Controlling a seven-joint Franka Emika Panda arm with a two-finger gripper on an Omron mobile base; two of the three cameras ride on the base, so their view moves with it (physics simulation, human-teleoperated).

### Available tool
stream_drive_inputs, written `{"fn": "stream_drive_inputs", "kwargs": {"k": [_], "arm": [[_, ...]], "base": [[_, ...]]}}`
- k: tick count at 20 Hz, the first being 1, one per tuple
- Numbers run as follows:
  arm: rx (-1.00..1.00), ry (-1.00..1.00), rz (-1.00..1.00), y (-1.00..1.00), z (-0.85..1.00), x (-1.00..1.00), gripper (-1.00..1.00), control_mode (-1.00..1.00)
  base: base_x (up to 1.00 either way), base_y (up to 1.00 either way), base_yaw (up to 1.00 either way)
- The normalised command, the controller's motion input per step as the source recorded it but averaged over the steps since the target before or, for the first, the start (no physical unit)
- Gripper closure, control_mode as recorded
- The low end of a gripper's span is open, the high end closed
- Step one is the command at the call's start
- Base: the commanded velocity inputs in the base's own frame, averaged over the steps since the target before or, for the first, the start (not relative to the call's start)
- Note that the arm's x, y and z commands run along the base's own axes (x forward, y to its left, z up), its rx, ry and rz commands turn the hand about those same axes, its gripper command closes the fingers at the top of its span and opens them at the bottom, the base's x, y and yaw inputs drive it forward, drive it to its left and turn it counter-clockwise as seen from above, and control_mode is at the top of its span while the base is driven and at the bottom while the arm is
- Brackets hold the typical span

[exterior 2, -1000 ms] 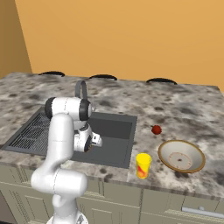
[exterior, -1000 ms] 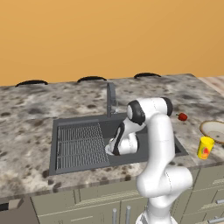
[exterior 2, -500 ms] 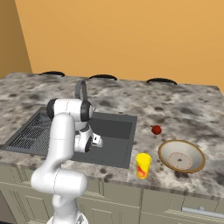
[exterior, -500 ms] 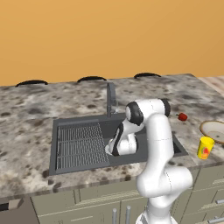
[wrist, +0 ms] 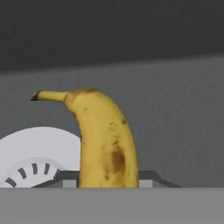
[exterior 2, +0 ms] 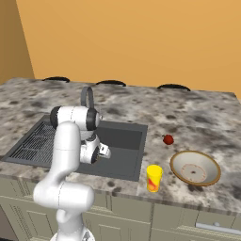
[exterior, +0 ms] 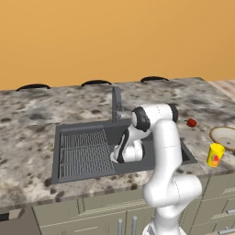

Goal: Remove the bell pepper and banana from the sink. Then move the bowl and cup from the counter to the sink for washing.

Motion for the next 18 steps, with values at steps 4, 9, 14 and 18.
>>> {"fn": "stream_drive_inputs", "kwargs": {"k": [4,9,14,18], "arm": [[0.02,0.00,0.00,0.00,-0.01,-0.03,1.00,-1.00],[0.06,0.00,0.00,-0.06,0.07,-0.12,1.00,-1.00],[0.08,0.00,0.00,-0.11,0.13,-0.18,1.00,-1.00],[0.01,0.00,0.00,-0.16,0.21,-0.08,1.00,-1.00]], "base": [[0.00,0.00,0.00],[0.00,0.00,0.00],[0.00,0.00,0.00],[0.00,0.00,0.00]]}}
